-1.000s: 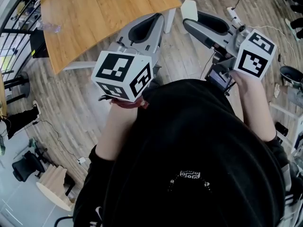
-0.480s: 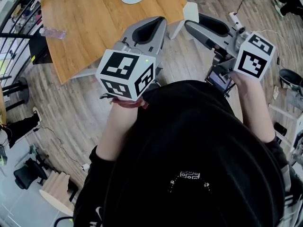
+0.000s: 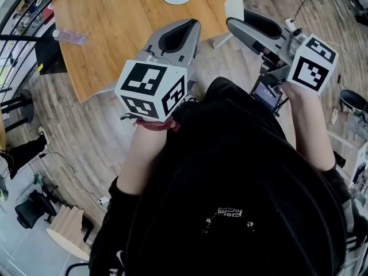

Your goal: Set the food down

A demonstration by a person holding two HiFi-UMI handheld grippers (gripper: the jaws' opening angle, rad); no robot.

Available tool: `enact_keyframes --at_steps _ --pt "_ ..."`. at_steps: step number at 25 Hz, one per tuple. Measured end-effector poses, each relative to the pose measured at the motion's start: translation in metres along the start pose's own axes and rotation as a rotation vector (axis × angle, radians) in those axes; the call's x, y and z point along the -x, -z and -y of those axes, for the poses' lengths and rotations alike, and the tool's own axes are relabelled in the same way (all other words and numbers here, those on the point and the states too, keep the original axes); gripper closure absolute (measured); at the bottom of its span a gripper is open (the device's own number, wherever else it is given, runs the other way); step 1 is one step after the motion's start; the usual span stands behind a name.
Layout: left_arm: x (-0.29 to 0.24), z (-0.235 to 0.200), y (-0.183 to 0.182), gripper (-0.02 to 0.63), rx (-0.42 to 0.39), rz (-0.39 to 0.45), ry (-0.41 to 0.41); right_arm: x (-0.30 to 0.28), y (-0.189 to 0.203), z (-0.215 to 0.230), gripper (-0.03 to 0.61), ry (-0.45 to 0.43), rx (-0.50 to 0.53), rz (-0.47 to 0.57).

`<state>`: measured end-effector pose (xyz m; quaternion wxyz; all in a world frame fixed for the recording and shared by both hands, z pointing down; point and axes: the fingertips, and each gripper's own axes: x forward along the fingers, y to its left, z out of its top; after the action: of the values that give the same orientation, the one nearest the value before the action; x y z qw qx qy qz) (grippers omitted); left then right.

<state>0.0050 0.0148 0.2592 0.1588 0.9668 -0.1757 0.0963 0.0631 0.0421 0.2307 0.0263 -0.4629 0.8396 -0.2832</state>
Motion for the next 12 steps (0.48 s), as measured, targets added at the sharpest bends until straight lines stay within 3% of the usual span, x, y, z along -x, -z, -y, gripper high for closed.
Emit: enact_keyframes --at_steps 12 --pt "-0.037 -0.048 -0.016 0.617 -0.006 0.000 -0.056 -0.048 -0.027 0.039 0.407 -0.090 0.024 -0.063"
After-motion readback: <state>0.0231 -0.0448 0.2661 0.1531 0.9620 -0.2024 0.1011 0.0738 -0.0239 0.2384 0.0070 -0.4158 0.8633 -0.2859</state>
